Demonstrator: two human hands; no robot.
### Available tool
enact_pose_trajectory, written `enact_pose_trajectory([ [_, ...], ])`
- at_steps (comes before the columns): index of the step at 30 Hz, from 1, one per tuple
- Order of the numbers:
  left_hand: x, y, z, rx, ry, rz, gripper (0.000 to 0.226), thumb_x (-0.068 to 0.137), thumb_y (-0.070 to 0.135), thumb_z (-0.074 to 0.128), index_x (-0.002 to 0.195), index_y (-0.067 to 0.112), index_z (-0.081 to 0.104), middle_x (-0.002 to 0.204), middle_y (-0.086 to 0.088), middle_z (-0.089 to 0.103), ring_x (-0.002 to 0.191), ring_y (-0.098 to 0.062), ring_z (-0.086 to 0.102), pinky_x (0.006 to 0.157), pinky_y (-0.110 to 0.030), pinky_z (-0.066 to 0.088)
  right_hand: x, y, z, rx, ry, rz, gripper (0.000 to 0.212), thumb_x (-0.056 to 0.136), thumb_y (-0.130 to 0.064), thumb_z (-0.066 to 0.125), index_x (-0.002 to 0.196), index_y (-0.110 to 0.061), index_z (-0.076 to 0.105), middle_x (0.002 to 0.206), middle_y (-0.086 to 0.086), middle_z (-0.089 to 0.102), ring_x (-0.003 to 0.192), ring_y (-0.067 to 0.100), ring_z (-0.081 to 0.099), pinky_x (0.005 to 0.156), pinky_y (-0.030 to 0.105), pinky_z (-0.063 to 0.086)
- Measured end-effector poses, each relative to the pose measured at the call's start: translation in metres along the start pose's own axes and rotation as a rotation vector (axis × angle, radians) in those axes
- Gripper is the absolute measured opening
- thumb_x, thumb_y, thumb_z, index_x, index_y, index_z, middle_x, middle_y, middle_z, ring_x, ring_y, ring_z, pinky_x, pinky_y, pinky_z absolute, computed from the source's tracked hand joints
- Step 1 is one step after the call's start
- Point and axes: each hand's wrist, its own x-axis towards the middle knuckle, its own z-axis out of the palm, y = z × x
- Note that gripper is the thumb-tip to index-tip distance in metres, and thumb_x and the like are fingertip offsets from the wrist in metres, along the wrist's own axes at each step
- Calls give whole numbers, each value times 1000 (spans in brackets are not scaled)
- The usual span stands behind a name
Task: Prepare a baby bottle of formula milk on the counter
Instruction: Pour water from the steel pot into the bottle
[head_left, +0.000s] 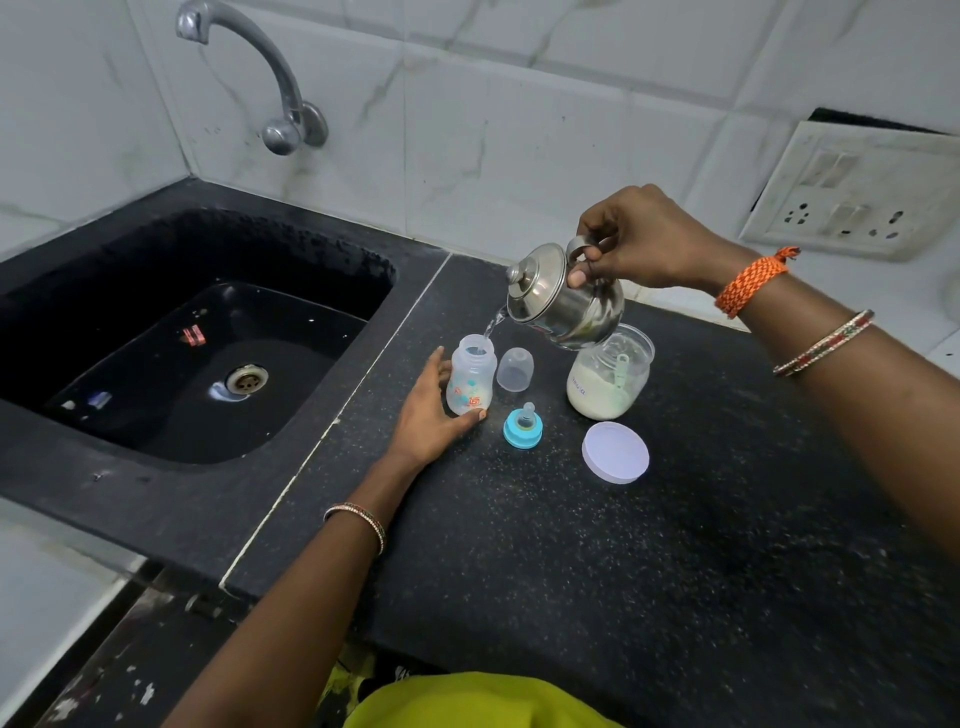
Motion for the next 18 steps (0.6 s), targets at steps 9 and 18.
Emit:
enact_pose_trajectory([
  [9,1,0,0,40,-9,1,110,68,27,83,149,25,8,134,0,50,116,-9,49,100,-29,39,1,-1,-2,-18,4,-1,32,69,-24,82,67,-1,60,66,10,64,69,21,58,74,42,50],
  [18,0,-1,-1,63,0,13,103,70,26,81,148,21,14,135,-1,51,120,-16,52,102,-36,43,0,0,0,-15,0,-4,31,69,-25,83,62,-8,58,61,3,60,66,15,56,73,38,50],
])
